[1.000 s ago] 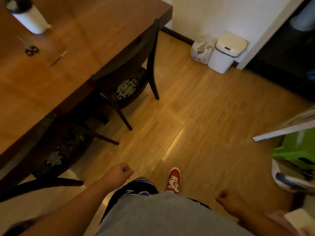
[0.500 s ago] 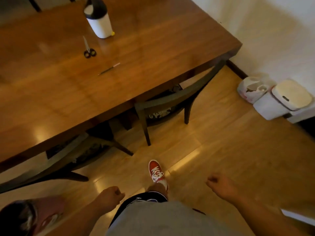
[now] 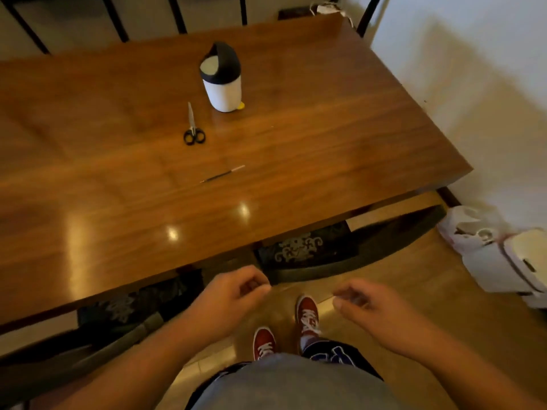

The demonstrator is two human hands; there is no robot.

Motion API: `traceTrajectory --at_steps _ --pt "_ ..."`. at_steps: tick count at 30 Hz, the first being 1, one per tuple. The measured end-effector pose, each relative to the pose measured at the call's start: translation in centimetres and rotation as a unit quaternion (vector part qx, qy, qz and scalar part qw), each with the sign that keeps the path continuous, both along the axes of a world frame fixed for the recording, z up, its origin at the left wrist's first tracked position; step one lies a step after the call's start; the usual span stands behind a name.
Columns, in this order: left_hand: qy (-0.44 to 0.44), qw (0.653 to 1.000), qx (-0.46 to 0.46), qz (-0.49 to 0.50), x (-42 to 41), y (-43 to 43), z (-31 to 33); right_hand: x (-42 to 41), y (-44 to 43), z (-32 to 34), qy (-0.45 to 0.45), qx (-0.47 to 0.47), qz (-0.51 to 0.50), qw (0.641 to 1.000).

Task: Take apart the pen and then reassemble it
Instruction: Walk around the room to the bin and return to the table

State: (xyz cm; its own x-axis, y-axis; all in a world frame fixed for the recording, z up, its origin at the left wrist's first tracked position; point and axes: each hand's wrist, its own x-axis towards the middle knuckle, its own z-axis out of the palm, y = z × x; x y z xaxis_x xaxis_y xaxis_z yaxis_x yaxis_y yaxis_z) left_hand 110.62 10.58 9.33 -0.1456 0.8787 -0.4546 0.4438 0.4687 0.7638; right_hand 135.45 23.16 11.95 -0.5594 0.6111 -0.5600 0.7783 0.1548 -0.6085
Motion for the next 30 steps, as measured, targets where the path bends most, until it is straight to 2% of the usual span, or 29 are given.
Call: traceTrajectory --at_steps 2,5,9,11,14,17,22,25,30 --pt "-0.003 0.998 0.019 0.053 -1.4 2.3 0.4 -2.7 2.7 1.0 0.019 -0.002 0.027 0.999" --pt "0.088 0.99 0.008 0.107 -4.0 5.5 -1.3 -7.5 7.4 1.0 0.022 -0.041 0.053 0.998" --pt "0.202 0.967 -0.072 0.136 -7.8 8.1 -5.5 -15.4 13.2 -1.1 -0.015 -0.115 0.082 0.99" --pt "0.236 0.952 -0.111 0.158 -9.1 8.8 -7.7 -19.2 15.1 -3.0 -0.033 -0.108 0.116 0.987" --pt "0.268 0.926 -0.174 0.201 -10.1 9.3 -10.6 -24.0 16.6 -6.1 -0.026 -0.017 0.19 0.981" --pt "0.283 0.905 -0.221 0.226 -10.5 9.2 -12.7 -28.5 17.5 -9.1 -0.007 0.097 0.258 0.961" --pt "0.31 0.897 -0.239 0.206 -11.2 9.3 -14.5 -34.1 18.7 -13.6 0.02 0.236 0.327 0.915" --pt "0.333 0.892 -0.241 0.189 -11.3 9.0 -14.8 -36.1 18.8 -14.9 0.016 0.277 0.364 0.889" --pt "0.348 0.888 -0.239 0.183 -11.2 8.8 -15.2 -37.4 18.2 -15.7 0.02 0.314 0.376 0.872"
